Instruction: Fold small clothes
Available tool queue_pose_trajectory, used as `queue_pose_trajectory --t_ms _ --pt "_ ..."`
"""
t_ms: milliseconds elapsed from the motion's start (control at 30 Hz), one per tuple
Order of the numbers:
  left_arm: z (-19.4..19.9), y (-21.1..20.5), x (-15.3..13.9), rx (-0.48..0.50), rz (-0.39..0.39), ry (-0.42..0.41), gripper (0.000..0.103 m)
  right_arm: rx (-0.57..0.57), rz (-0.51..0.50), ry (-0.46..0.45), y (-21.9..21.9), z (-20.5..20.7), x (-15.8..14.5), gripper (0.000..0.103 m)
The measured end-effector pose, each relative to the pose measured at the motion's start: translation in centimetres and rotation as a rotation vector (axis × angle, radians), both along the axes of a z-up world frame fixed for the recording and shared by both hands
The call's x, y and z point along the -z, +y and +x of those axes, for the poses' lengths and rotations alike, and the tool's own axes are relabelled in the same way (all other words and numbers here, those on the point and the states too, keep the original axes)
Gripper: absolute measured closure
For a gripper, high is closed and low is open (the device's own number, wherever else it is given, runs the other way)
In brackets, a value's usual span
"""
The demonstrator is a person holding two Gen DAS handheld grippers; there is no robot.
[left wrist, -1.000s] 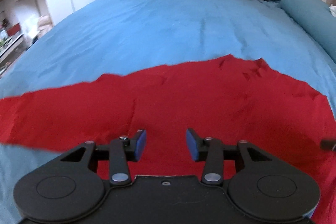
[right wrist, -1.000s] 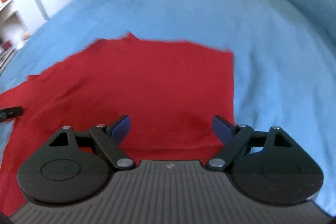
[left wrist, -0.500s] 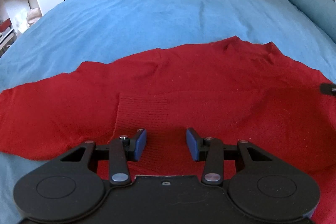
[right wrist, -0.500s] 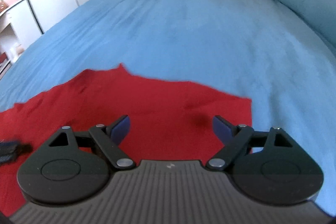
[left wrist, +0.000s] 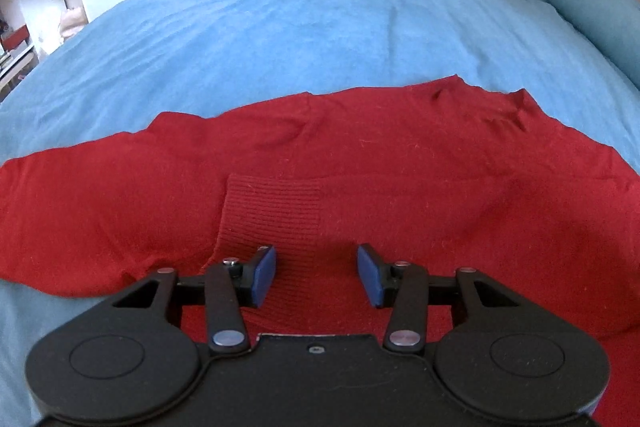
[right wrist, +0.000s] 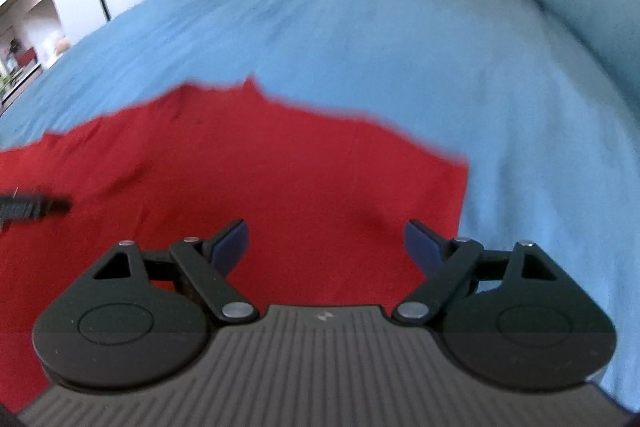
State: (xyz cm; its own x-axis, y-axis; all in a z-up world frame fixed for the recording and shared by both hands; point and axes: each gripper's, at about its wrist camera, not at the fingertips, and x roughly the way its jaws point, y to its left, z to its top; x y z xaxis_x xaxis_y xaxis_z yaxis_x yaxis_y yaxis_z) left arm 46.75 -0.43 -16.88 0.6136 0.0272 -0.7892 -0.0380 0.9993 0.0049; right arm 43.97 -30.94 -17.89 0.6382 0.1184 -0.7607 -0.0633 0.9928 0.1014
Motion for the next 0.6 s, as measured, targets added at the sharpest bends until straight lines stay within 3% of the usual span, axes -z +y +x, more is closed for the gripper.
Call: queue_pose_trajectory --t_ms 67,167,267,400,467,600 --pt "0.0 0.0 0.0 0.007 0.005 -0.003 0.052 0.021 -0.012 -0.022 -0.5 -1.4 1.2 0.002" --pt "-0.1 0.2 -0.4 0.016 -0.001 -0.003 0.051 0.016 -0.059 -0.019 0.7 -1.4 0.5 0.001" --pt "-0.9 0.7 -2.1 0.015 -0.013 -0.011 0.050 -0.007 -0.062 -0.065 2.1 -1.4 -2.6 0.001" --pt "-3.4 3.1 -6.6 -0.017 -0.054 -0.034 0.046 -0.026 -0.071 -0.105 5.9 -2.4 -7.6 0.000" --pt "-4.7 5.0 -8.8 -0.048 -0.058 -0.043 0.039 -0.022 -0.042 -0.095 7.8 -2.9 -9.8 0.000" --pt "-7.0 11.0 -12.2 -0.133 -0.075 -0.061 0.006 -0.016 0.026 -0.067 12.1 -3.6 -12.6 0.000"
